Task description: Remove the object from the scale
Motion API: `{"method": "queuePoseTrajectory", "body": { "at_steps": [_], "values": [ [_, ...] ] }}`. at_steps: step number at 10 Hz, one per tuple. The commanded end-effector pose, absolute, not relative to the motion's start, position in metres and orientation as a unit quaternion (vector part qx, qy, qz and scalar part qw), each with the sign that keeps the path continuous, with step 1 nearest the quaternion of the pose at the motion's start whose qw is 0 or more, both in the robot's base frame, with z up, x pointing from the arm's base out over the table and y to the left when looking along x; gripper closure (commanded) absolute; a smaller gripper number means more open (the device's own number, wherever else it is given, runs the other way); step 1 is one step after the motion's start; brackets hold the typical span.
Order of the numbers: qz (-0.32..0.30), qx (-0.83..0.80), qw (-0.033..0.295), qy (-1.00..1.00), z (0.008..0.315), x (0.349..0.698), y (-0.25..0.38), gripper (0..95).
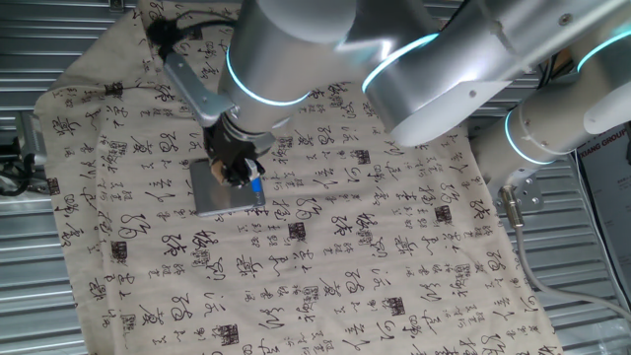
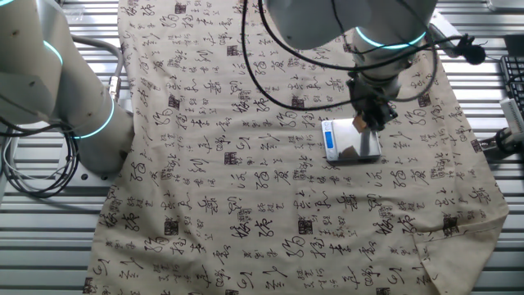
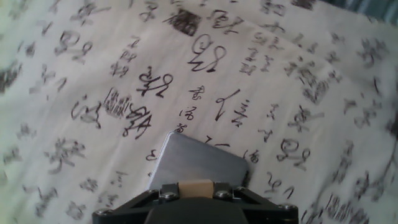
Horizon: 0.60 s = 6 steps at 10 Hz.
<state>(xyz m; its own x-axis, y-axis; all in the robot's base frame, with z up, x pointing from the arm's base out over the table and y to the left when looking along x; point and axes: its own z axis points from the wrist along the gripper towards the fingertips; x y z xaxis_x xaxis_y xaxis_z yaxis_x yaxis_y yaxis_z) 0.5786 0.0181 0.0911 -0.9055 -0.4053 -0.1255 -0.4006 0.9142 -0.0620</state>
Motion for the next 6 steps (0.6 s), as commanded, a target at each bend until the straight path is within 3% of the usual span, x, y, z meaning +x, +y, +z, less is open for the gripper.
{"method": "queuePoseTrajectory", "body": {
  "at_steps": [1,6],
  "values": [
    [-0.015,-0.097,0.073,0.993,0.090,0.574,0.048,95.0],
    [-0.033,-0.062,0.074,0.995,0.083,0.559,0.098,95.0]
  ]
}}
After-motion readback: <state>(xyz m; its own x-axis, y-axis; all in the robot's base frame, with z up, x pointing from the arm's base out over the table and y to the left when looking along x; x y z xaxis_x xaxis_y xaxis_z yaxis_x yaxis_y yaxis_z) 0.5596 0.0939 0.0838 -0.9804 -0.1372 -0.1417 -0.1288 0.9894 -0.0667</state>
